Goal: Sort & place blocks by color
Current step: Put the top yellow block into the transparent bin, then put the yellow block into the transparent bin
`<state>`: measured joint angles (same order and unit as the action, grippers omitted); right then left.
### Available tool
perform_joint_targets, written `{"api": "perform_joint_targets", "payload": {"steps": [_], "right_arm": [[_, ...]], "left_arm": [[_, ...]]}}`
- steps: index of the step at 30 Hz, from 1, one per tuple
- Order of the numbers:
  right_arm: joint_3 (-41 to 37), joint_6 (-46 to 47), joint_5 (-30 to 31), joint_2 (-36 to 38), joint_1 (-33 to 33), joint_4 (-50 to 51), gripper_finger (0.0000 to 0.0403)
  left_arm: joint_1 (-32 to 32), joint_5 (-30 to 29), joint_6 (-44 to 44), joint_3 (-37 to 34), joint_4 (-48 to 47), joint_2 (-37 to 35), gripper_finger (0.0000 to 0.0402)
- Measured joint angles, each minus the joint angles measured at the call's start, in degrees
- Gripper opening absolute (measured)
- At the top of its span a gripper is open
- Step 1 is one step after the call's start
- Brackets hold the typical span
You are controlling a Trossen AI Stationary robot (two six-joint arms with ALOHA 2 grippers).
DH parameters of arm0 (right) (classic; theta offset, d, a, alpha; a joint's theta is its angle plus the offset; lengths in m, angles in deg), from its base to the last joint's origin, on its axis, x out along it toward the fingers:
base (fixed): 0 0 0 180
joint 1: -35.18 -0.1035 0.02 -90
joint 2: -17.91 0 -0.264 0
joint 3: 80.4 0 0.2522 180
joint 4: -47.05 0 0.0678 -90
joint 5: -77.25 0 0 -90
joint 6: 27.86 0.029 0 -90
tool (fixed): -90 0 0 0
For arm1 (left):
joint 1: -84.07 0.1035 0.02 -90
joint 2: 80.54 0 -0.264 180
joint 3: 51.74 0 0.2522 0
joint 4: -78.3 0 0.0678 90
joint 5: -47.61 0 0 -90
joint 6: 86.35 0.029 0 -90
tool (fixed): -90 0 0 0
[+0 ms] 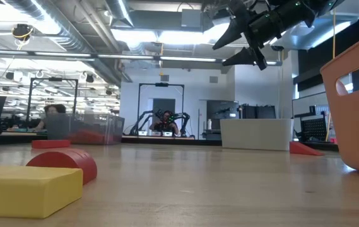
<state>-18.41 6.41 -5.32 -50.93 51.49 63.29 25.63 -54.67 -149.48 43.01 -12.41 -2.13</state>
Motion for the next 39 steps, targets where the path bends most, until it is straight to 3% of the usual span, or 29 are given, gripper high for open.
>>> {"api": "perform_joint_targets", "payload": {"steps": [3,6,11,16,21,28,34,39], "right_arm": [[0.0,0.0,-0.1,0.0,0.0,0.0,0.0268],[0.0,0.0,-0.1,0.0,0.0,0.0,0.0268],[0.0,0.1,-0.1,0.0,0.0,0.0,0.0268],[0.0,0.0,-1.3,0.0,0.0,-0.4,0.0268],[0.0,-2.1,-4.1,0.0,0.0,-3.3,0.0268],[0.0,-6.0,-5.1,0.0,0.0,-5.6,0.0268],[0.0,-10.0,-9.9,0.0,0.0,-7.1,0.0268],[0.0,-13.7,-10.6,0.0,0.0,-7.1,0.0268]], "left_arm": [[-4.5,-0.1,-4.2,-4.3,1.2,1.8,0.0017],[-6.6,0.0,-5.8,-9.6,8.6,2.3,0.0017],[-6.9,1.0,-5.8,-18.5,20.9,2.3,0.0017],[-4.7,1.6,-6.8,-22.2,22.1,2.3,0.0053],[-1.8,1.8,-5.3,-21.9,22.0,2.0,0.011],[1.3,10.6,-8.2,-20.9,22.2,-0.4,0.0192],[7.3,11.4,-5.6,-10.8,21.9,-1.2,0.0231],[16.1,12.9,4.8,-0.4,17.0,6.9,0.0233]]}}
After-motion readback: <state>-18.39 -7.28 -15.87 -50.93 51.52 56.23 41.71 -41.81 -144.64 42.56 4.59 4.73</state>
